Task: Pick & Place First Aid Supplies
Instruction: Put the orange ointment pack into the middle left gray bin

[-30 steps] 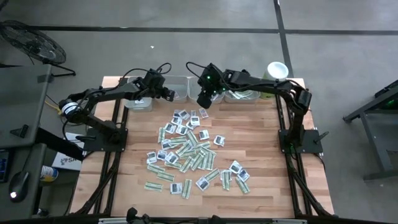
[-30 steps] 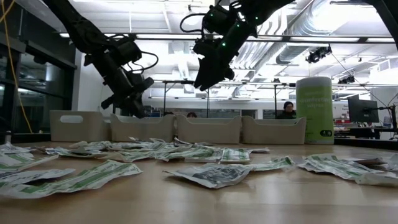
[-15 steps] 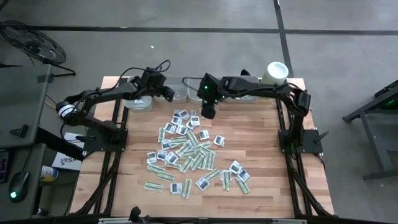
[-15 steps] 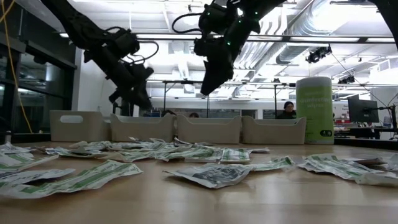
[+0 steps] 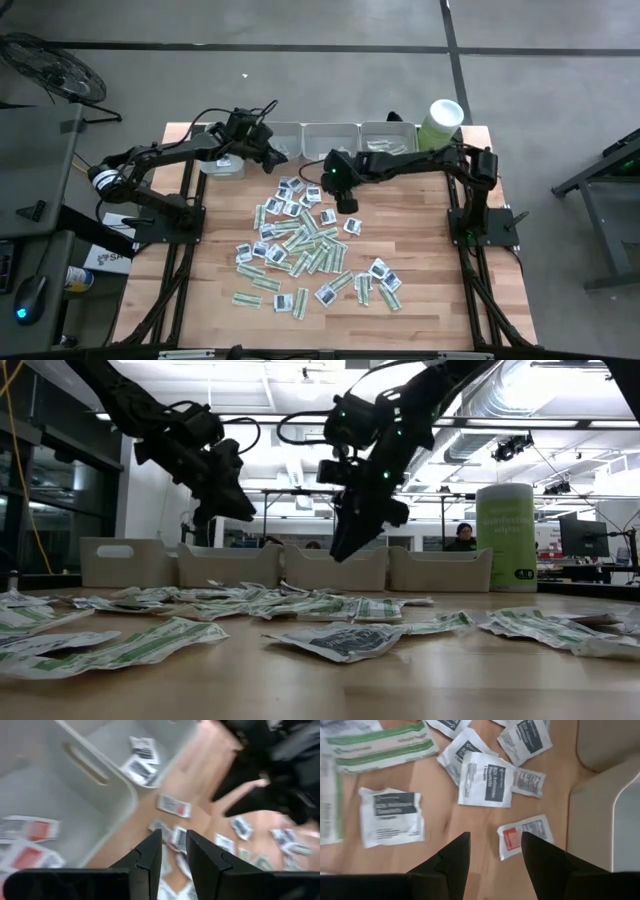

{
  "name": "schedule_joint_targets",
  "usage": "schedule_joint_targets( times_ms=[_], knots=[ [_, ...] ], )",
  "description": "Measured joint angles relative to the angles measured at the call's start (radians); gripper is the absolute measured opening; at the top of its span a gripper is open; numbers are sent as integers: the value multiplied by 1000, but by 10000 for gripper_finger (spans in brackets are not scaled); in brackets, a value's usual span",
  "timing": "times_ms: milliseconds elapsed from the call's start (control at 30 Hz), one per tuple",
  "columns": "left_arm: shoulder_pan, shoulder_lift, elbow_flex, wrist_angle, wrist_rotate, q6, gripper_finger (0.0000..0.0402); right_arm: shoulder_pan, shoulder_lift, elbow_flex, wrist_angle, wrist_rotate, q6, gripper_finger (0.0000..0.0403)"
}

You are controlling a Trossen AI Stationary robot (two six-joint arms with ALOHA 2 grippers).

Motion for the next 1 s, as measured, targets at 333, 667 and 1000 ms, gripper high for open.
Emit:
schedule_joint_targets(
  times_ms=[333,667,1000],
  knots=[
    [0,-66,0,-7,124,-10,88,-1,12,-67,114,39,-17,167],
    [0,-226,0,-59,100,-11,88,-26,48,-65,90,1,6,161],
    [-1,-358,-1,-123,80,-23,88,-48,49,-5,57,-14,3,161]
  ],
)
